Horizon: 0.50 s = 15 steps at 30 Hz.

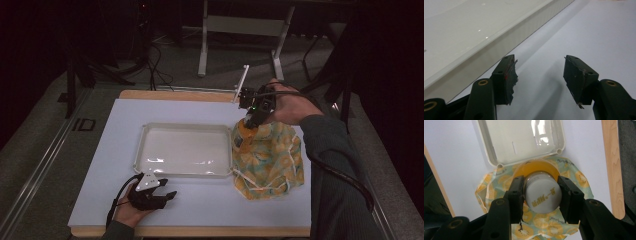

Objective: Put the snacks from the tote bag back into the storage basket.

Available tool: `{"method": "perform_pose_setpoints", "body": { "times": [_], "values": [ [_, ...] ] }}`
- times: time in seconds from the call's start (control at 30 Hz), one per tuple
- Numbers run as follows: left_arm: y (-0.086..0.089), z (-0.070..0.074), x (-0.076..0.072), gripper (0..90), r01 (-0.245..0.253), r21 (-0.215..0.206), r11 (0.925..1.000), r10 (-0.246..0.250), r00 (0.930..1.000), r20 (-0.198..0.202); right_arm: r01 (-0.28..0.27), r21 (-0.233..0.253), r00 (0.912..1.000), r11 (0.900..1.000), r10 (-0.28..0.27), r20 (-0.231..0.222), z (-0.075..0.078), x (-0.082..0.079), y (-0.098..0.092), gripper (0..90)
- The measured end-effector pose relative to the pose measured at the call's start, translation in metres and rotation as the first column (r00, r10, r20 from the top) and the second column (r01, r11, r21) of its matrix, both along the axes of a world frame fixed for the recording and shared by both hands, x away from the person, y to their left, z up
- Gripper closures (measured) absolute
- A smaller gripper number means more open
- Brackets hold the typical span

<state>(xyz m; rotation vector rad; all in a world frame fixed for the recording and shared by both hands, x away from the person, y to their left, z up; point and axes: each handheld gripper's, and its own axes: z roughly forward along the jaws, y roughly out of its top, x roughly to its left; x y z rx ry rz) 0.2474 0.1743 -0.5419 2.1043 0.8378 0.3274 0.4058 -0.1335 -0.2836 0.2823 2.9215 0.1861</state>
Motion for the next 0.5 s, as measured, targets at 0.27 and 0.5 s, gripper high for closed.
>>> {"method": "perform_pose_setpoints", "body": {
  "times": [0.27,0.5],
  "values": [
    [0.000,0.000,0.000,43.2,0.000,-0.001,1.0000,0.000,1.0000,0.002,-0.016,-0.003,0.9999,1.000,0.016,-0.002,-0.001,-0.001,0.009,58.9],
    [0.000,0.000,0.000,43.2,0.003,-0.001,1.0000,-0.003,1.0000,0.000,-0.039,0.001,0.9992,0.999,0.039,-0.010,-0.002,-0.004,0.018,58.9]
  ]
}}
